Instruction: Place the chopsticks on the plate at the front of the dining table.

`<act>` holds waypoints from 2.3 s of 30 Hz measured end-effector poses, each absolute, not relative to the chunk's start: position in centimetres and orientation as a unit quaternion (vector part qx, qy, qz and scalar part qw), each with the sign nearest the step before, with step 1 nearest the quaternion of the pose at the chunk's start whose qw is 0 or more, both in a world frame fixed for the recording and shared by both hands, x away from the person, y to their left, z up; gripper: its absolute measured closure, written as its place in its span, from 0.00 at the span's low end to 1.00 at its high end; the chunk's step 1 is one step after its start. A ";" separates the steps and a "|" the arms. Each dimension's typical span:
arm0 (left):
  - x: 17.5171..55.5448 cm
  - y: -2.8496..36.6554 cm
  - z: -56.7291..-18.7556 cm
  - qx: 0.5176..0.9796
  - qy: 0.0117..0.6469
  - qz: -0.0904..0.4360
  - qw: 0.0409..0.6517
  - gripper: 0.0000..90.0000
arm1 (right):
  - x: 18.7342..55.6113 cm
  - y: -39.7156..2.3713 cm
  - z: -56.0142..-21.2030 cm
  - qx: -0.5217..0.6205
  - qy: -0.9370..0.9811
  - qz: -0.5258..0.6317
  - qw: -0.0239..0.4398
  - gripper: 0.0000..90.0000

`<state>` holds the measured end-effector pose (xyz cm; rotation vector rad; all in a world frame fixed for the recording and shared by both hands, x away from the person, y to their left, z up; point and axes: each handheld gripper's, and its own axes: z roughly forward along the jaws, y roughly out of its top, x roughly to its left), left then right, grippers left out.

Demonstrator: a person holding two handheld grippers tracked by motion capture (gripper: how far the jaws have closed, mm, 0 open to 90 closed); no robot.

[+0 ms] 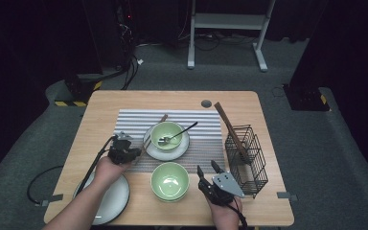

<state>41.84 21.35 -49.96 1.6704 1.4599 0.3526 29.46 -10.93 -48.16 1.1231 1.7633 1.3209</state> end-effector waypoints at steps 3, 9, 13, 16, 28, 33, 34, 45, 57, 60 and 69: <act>41.9 21.4 -50.0 0.672 0.584 0.140 0.433 0.91 | 29.5 -10.9 -48.2 0.429 0.674 0.505 0.328 0.51; 41.8 21.3 -50.0 0.673 0.583 0.137 0.435 0.90 | 29.5 -10.9 -48.2 0.429 0.674 0.504 0.327 0.51; 41.8 21.3 -49.9 0.670 0.582 0.138 0.439 0.88 | 29.5 -10.9 -48.2 0.429 0.674 0.505 0.327 0.51; 41.6 21.4 -49.8 0.671 0.580 0.135 0.441 0.87 | 29.5 -10.9 -48.2 0.429 0.674 0.504 0.327 0.51; 41.2 21.9 -49.2 0.668 0.579 0.137 0.447 0.87 | 29.4 -10.8 -48.2 0.429 0.674 0.505 0.327 0.51; 40.8 22.0 -48.8 0.656 0.581 0.135 0.463 0.87 | 29.4 -10.8 -48.2 0.429 0.675 0.504 0.327 0.51; 40.7 22.2 -48.7 0.657 0.578 0.137 0.464 0.87 | 29.4 -10.8 -48.2 0.429 0.675 0.504 0.327 0.51; 40.7 23.5 -48.6 0.642 0.586 0.149 0.472 0.88 | 29.5 -10.8 -48.3 0.429 0.676 0.503 0.326 0.51; 40.8 23.3 -49.4 0.654 0.588 0.138 0.456 0.88 | 29.6 -10.9 -48.4 0.431 0.676 0.502 0.325 0.51; 40.6 23.2 -49.4 0.656 0.586 0.135 0.456 0.88 | 29.6 -10.8 -48.4 0.432 0.676 0.501 0.324 0.51; 40.4 22.6 -49.4 0.656 0.585 0.126 0.460 0.89 | 29.7 -10.8 -48.5 0.432 0.677 0.503 0.320 0.51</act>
